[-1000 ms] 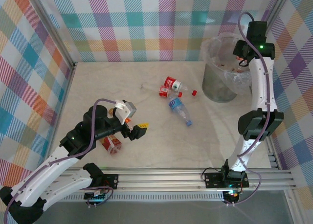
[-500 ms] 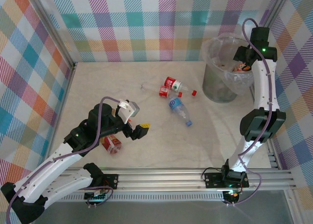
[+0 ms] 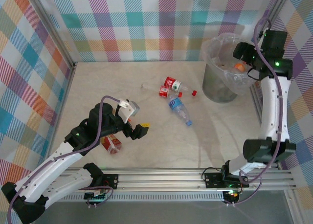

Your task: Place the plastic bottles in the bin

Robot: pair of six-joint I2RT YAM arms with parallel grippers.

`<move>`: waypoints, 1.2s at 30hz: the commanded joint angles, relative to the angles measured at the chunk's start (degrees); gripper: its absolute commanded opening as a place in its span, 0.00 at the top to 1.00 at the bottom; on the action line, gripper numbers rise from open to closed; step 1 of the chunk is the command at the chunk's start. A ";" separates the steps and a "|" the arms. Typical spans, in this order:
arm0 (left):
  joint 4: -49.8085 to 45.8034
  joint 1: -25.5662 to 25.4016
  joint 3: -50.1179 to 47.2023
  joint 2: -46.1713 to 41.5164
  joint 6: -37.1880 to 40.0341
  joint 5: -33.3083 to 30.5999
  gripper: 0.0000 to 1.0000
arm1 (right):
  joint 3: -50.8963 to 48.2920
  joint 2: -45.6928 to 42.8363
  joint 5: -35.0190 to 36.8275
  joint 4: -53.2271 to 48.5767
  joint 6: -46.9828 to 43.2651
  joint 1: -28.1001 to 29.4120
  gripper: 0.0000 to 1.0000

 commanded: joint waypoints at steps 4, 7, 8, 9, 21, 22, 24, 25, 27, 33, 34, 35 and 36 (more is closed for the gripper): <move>-0.71 0.99 1.80 0.61 -0.16 3.05 0.00 | -13.53 -12.53 -17.55 5.41 1.84 0.78 0.11; -1.00 1.08 2.03 0.72 -0.22 3.96 0.00 | -20.42 -18.54 -19.88 6.07 1.30 3.88 0.10; -0.92 1.12 1.96 0.64 -0.24 4.23 0.00 | -22.11 -20.06 -20.31 5.92 1.02 5.01 0.10; -1.01 1.14 1.94 0.59 0.03 4.94 0.00 | -24.03 -21.71 -20.69 5.91 0.74 6.51 0.10; -3.56 1.20 3.11 1.63 1.90 9.09 0.00 | -41.63 -26.89 -19.18 7.95 -1.41 24.05 0.07; -3.91 1.16 3.21 1.76 2.10 9.43 0.00 | -42.43 -26.11 -18.78 8.43 -1.61 25.13 0.06; -3.93 1.16 3.19 1.77 2.17 10.16 0.00 | -44.07 -23.71 -16.97 9.42 -2.35 27.74 0.05; -3.86 1.16 3.14 1.76 2.23 10.25 0.00 | -44.65 -22.59 -15.86 9.89 -2.59 28.88 0.05; -3.94 1.16 3.07 1.73 2.30 9.52 0.00 | -45.34 -19.63 -13.68 11.15 -3.42 31.27 0.03; -5.71 1.15 3.65 3.06 2.91 7.99 0.00 | -44.47 -10.41 -9.02 14.59 -6.00 34.41 0.00; -5.92 1.17 3.82 3.24 2.92 8.22 0.00 | -44.23 -8.68 -8.23 14.97 -6.58 34.51 0.00; -6.09 1.16 3.98 3.35 2.92 8.34 0.00 | -43.84 -7.20 -7.71 15.23 -7.02 34.51 0.00; -6.30 1.16 4.18 3.59 2.89 8.32 0.00 | -43.25 -5.65 -7.32 15.39 -7.63 34.56 0.00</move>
